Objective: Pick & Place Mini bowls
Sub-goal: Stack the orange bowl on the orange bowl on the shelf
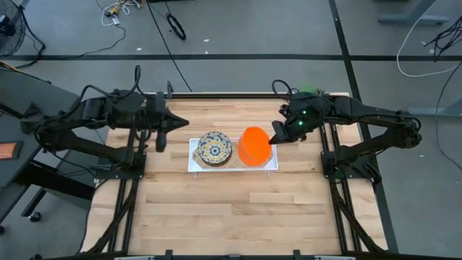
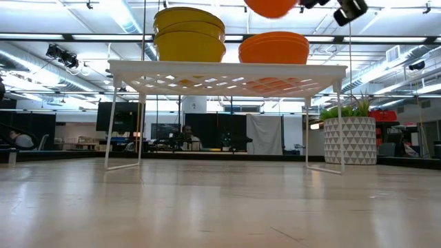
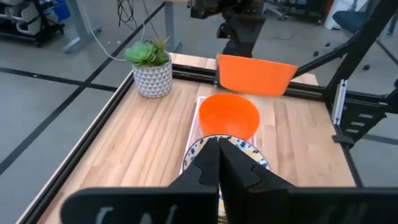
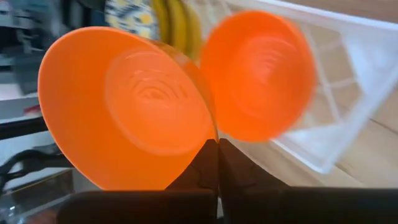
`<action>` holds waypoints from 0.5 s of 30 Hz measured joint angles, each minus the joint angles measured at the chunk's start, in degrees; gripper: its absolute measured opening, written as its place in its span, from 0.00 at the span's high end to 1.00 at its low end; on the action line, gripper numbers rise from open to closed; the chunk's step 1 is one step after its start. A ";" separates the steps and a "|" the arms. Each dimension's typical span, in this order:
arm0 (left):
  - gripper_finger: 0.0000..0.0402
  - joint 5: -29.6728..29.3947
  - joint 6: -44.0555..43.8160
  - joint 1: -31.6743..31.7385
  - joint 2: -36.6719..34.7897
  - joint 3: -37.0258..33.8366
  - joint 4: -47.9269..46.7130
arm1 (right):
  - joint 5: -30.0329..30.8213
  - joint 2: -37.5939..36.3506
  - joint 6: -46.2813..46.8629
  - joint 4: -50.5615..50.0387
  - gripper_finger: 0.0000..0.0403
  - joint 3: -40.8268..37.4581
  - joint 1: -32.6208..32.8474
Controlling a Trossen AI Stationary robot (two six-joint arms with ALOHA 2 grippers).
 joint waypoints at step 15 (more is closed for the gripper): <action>1.00 0.37 1.84 2.32 0.11 -0.47 -3.24 | 1.54 2.40 -2.22 -9.46 1.00 0.02 -2.15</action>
